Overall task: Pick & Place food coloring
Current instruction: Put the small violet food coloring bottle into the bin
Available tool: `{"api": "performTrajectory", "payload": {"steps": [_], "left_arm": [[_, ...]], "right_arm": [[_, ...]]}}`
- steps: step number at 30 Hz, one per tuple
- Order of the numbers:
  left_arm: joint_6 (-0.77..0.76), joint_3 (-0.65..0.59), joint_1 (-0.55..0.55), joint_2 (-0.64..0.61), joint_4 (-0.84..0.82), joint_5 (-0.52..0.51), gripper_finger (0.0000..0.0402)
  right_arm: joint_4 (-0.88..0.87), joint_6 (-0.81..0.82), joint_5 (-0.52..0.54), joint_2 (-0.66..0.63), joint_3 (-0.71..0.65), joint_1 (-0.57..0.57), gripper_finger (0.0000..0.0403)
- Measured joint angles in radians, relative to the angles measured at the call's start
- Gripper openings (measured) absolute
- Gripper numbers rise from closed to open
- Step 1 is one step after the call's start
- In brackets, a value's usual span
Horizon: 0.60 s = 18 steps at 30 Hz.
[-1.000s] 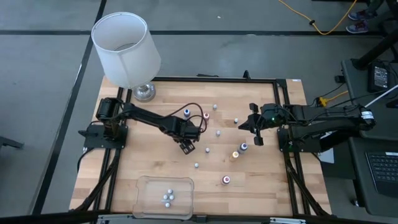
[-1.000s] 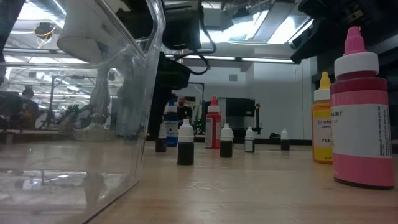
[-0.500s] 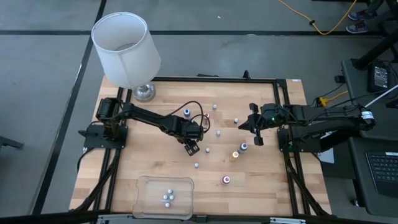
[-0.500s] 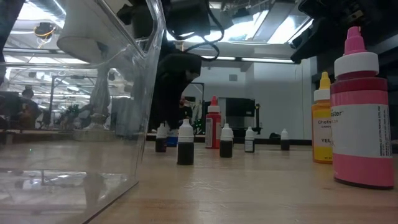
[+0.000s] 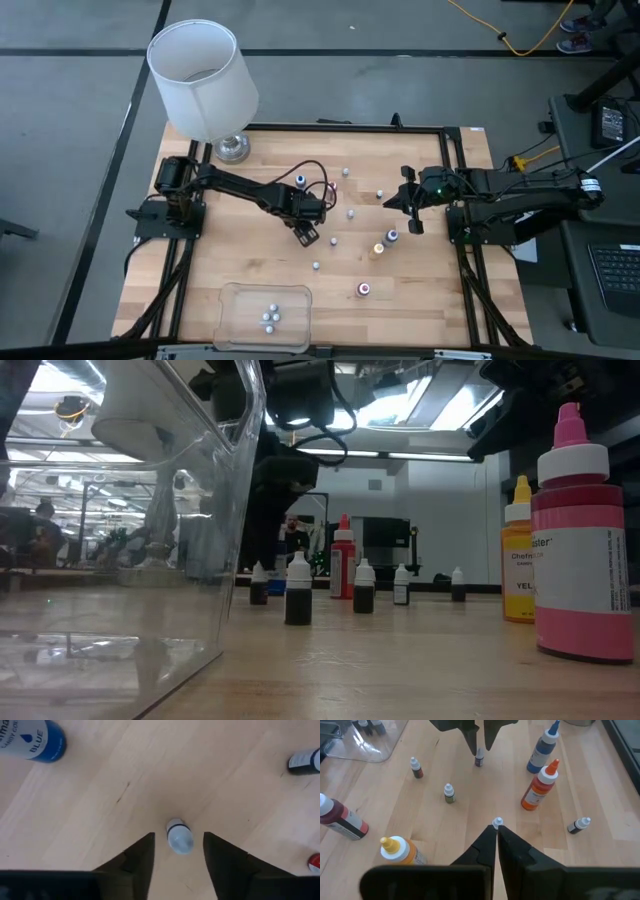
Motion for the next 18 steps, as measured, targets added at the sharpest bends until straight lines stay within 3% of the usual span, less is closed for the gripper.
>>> {"api": "performTrajectory", "payload": {"steps": [9, 18], "left_arm": [[0.0, 0.0, 0.0, 0.0, 0.0, 0.018, 0.008], [0.008, 0.0, 0.0, -0.008, 0.006, 0.029, 0.004]], "right_arm": [[0.0, -0.004, 0.0, 0.0, 0.0, 0.0, 0.0023], [0.0, -0.002, 0.0, 0.0, 0.0, 0.0, 0.0023]]}}
